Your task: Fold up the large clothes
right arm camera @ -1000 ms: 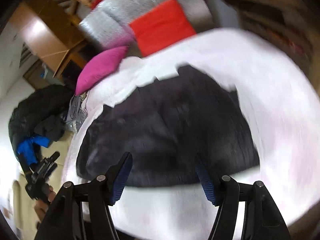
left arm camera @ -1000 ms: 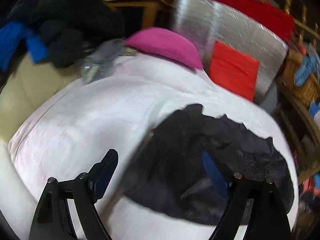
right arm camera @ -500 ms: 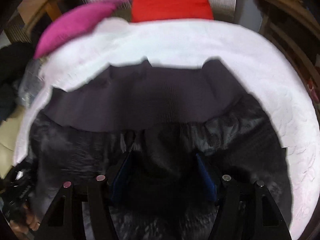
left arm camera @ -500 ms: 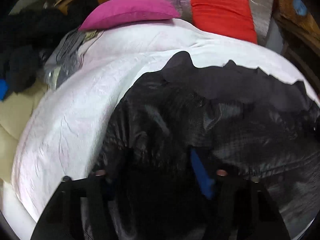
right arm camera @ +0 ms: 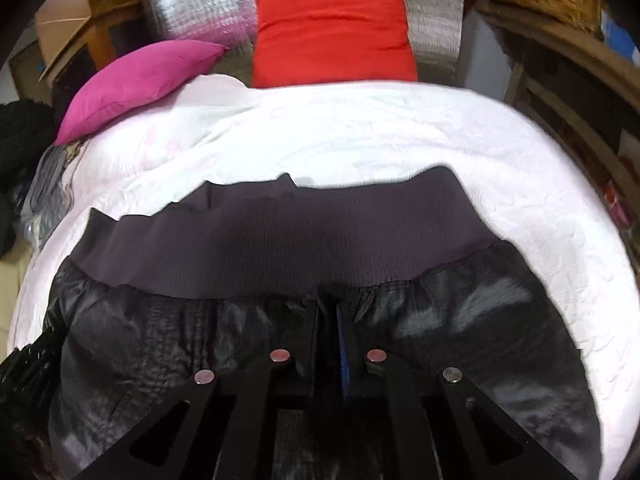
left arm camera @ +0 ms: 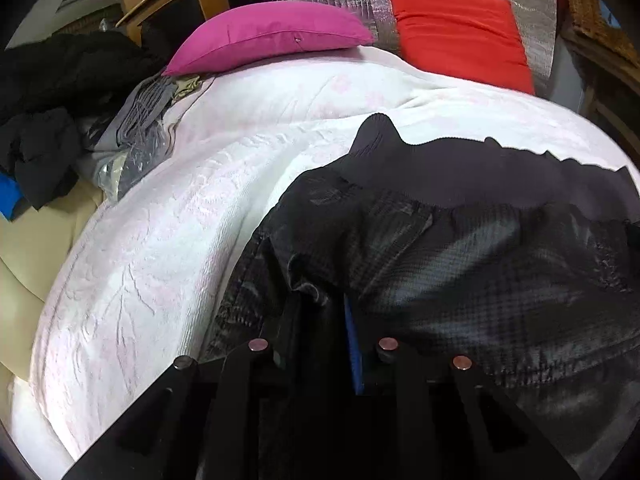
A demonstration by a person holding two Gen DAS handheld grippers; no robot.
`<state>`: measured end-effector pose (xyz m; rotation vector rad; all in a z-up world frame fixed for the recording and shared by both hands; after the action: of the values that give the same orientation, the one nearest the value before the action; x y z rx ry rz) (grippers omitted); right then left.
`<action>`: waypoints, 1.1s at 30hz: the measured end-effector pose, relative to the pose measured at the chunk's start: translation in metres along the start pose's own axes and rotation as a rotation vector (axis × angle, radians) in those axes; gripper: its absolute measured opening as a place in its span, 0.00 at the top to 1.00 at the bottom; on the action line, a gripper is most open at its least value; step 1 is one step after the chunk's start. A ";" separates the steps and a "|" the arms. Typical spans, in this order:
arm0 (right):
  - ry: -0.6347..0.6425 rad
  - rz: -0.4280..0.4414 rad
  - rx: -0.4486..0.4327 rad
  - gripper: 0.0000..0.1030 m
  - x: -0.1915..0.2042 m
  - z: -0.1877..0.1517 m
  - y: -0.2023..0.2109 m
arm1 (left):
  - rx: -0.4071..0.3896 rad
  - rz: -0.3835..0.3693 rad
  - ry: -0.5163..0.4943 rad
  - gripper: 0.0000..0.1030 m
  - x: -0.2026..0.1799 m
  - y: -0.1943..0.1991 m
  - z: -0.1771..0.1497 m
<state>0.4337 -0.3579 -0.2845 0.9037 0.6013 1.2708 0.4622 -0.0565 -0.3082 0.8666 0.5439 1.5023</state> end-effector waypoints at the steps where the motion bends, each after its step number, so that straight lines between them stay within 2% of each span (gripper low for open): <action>1: -0.002 0.003 0.012 0.92 -0.001 -0.003 -0.006 | -0.001 0.007 -0.009 0.79 -0.002 0.001 0.000; 3: -0.007 0.011 0.013 0.91 -0.003 -0.004 -0.010 | 0.001 0.001 -0.013 0.78 -0.001 0.003 0.000; 5: -0.034 0.054 0.020 0.88 -0.006 -0.003 -0.007 | 0.009 -0.027 0.004 0.74 0.004 0.007 0.000; 7: -0.085 0.141 0.038 0.86 -0.015 -0.004 0.003 | 0.011 -0.050 0.021 0.70 0.010 0.013 0.000; 8: -0.107 0.173 0.044 0.82 -0.018 -0.005 0.008 | 0.007 -0.065 0.036 0.66 0.014 0.020 0.000; 9: -0.125 0.205 0.045 0.73 -0.022 -0.006 0.015 | -0.006 -0.078 0.045 0.57 0.017 0.026 0.000; 11: -0.140 0.253 0.020 0.37 -0.026 -0.008 0.029 | -0.039 -0.077 0.052 0.46 0.021 0.039 0.000; 12: -0.162 0.284 -0.022 0.17 -0.031 -0.010 0.046 | -0.055 -0.070 0.048 0.42 0.023 0.045 0.000; 14: -0.179 0.324 -0.091 0.17 -0.034 -0.013 0.067 | -0.096 -0.056 0.036 0.40 0.027 0.060 -0.001; 17: -0.152 0.347 -0.105 0.18 -0.041 -0.026 0.093 | -0.116 -0.061 0.023 0.36 0.030 0.073 -0.008; 20: -0.140 0.362 -0.083 0.23 -0.043 -0.044 0.101 | -0.084 -0.086 0.007 0.35 0.029 0.069 -0.015; 22: -0.129 0.354 -0.064 0.37 -0.040 -0.055 0.102 | -0.064 -0.091 -0.014 0.35 0.023 0.066 -0.020; 25: -0.091 0.314 -0.020 0.50 -0.032 -0.069 0.096 | -0.042 -0.072 -0.070 0.35 0.009 0.060 -0.030; 29: -0.059 0.236 0.115 0.49 -0.025 -0.090 0.057 | -0.011 -0.047 -0.106 0.35 -0.001 0.049 -0.038; 31: -0.037 0.225 0.121 0.49 -0.022 -0.091 0.056 | -0.019 -0.034 -0.121 0.35 -0.002 0.051 -0.038; 33: -0.059 0.265 0.109 0.49 -0.021 -0.086 0.065 | -0.024 -0.039 -0.120 0.35 -0.002 0.053 -0.038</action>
<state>0.3242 -0.3556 -0.2781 1.1364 0.5200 1.4524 0.4000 -0.0591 -0.2908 0.9162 0.4519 1.4089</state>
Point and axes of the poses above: each gripper's, at about its wrist camera, not at the fingertips, and y roughly against the way its jaws point, x to its left, z to its top, the point moved 5 cm from there along -y, roughly the way its jaws point, and after that the axes turned 3 degrees about -y, right-handed, at the moved point
